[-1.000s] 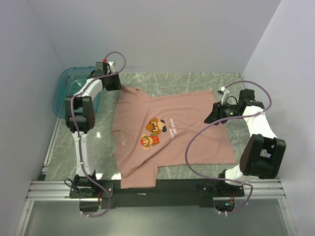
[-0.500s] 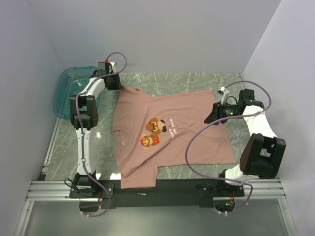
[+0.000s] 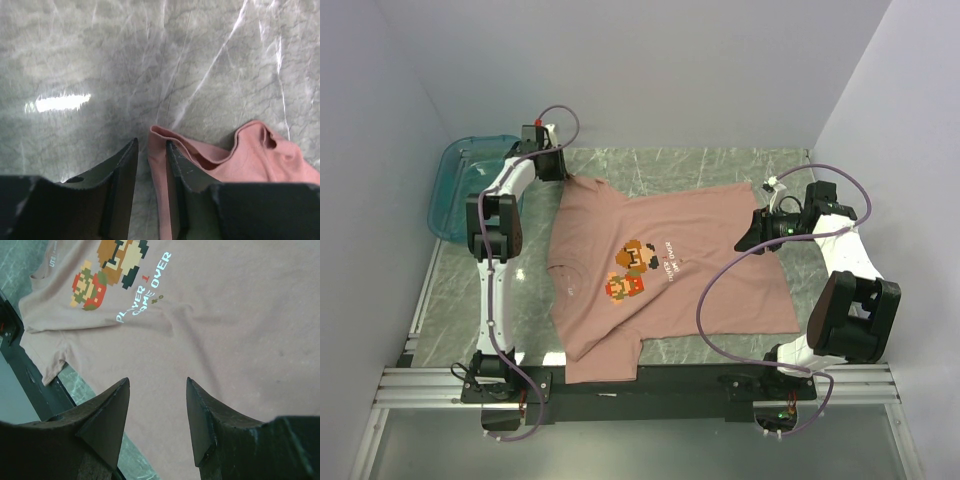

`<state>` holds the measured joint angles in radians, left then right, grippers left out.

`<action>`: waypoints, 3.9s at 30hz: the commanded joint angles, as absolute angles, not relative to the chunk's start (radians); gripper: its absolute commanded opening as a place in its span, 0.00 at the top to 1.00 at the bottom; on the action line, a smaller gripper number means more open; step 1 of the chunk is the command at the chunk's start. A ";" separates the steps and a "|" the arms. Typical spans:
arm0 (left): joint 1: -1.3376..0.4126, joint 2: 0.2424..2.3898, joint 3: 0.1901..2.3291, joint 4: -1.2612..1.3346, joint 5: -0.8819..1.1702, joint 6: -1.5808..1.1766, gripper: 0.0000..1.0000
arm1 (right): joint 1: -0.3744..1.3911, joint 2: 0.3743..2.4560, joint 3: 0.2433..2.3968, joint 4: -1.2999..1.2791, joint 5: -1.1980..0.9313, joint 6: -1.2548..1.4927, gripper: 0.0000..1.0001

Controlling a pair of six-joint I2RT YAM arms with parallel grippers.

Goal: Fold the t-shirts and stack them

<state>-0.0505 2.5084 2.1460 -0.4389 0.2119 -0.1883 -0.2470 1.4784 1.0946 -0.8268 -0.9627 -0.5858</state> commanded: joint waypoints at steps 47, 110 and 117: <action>-0.080 2.040 1.711 -0.209 0.179 -0.227 1.00 | -0.247 1.566 1.274 -0.746 -0.856 -0.479 0.44; -0.075 2.079 1.746 -0.247 0.295 -0.221 1.00 | -0.137 2.527 2.342 -0.723 -0.325 0.011 0.91; -0.075 2.020 1.712 -0.233 0.296 -0.219 1.00 | -0.132 2.286 2.055 -0.605 -0.362 -0.060 1.00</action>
<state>-0.0734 2.0930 1.7203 -0.2592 0.2764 -0.2375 -0.1371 2.4748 2.1563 -0.6823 -0.3298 -0.0101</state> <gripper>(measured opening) 0.013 0.015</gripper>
